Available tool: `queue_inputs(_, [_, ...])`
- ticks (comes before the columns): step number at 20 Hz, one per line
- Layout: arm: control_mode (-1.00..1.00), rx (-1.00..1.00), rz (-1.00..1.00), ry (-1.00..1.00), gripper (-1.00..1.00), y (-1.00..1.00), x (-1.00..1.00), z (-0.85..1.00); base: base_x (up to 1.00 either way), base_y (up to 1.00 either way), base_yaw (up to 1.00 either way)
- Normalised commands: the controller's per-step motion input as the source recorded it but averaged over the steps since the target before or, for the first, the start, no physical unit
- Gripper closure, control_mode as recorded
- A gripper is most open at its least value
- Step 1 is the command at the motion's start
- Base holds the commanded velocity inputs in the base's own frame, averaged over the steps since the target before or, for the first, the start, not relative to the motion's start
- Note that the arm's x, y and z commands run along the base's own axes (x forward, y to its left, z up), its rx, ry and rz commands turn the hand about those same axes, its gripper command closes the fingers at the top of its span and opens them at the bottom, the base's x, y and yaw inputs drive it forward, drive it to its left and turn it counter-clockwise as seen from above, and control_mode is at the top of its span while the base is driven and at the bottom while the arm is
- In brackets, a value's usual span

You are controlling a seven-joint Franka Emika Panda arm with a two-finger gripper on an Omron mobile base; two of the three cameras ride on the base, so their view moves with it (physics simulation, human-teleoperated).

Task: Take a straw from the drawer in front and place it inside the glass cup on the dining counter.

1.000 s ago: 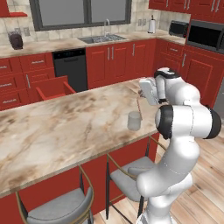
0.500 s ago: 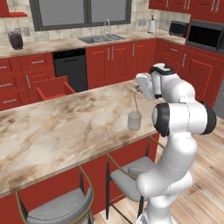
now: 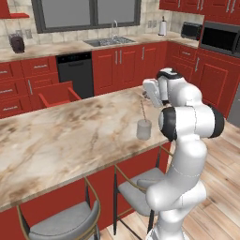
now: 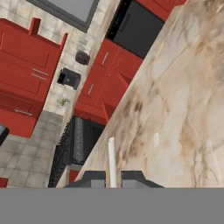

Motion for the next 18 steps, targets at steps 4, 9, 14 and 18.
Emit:
queue_inputs(4, [-1.0, 0.0, 0.0, 0.0, 1.0, 0.09, 0.15, -0.26, 0.0, 0.0, 0.0])
queue_inputs(9, [-1.0, 0.0, 0.0, 0.0, 1.0, 0.04, 0.0, -0.24, 0.0, 0.0, 0.0])
queue_inputs(14, [-1.0, 0.0, 0.0, 0.0, 1.0, 0.01, 0.0, -0.22, 0.0, 0.0, 0.0])
queue_inputs(18, [-1.0, 0.0, 0.0, 0.0, 1.0, 0.02, 0.03, -0.21, 0.0, 0.0, 0.0])
